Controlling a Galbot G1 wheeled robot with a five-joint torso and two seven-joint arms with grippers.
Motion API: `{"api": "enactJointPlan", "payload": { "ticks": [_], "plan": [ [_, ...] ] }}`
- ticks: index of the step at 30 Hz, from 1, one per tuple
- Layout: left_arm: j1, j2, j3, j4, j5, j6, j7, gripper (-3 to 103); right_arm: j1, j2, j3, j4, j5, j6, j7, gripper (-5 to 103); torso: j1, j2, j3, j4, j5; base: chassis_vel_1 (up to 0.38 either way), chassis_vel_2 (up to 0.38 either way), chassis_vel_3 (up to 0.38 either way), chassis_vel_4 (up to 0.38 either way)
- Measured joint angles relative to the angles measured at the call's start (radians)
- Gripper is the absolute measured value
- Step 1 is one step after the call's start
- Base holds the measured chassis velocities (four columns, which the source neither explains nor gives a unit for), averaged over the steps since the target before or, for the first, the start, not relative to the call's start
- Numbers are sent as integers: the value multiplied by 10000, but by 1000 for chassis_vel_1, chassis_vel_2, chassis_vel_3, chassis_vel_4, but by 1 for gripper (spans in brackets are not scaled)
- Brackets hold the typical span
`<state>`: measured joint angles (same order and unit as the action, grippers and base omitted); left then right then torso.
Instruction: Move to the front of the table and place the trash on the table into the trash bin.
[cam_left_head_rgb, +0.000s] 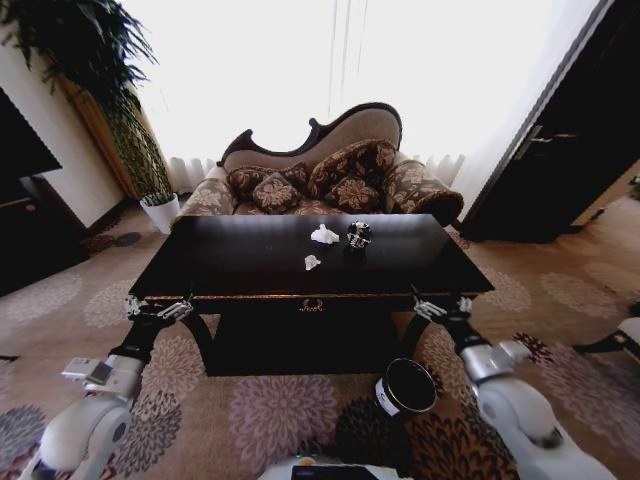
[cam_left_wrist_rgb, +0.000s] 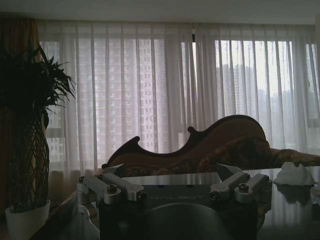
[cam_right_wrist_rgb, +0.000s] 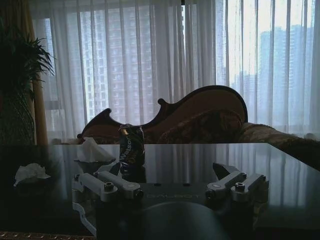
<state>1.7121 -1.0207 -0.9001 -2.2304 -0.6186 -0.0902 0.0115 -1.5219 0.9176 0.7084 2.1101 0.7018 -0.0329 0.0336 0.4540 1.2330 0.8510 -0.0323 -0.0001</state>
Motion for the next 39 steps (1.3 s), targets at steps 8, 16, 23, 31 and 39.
{"api": "enactJointPlan", "payload": {
  "ticks": [8, 16, 23, 31, 39],
  "plan": [
    [0, 0, 0, 0, 0, 0, -1, 100, 951, -518, -761, -459, 625, -497, 265, 100, -1, 0, 0, -3, 1, 0, 0, 0, 0],
    [0, 0, 0, 0, 0, 0, -2, 100, 3133, -1128, -2457, -1668, 972, -806, 605, 100, 0, 0, 1, -2, 0, 0, 0, 0, 0],
    [0, 0, 0, 1, 0, 0, -2, 100, 5368, -1437, -4375, -2581, 1024, -950, 898, 100, 1, 0, 0, 0, -3, 0, 0, 0, 0],
    [0, 0, 0, 0, 0, 1, -1, 100, 7090, -1465, -6055, -3572, 1040, -965, 975, 100, 0, 2, 0, -2, -1, 0, 0, 0, 0],
    [0, 0, 0, 0, 0, 1, -2, 100, 9402, -1242, -7932, -4784, 1307, -1058, 1014, 100, 0, 2, 0, 0, -3, 0, 0, 0, 0]
  ]
}}
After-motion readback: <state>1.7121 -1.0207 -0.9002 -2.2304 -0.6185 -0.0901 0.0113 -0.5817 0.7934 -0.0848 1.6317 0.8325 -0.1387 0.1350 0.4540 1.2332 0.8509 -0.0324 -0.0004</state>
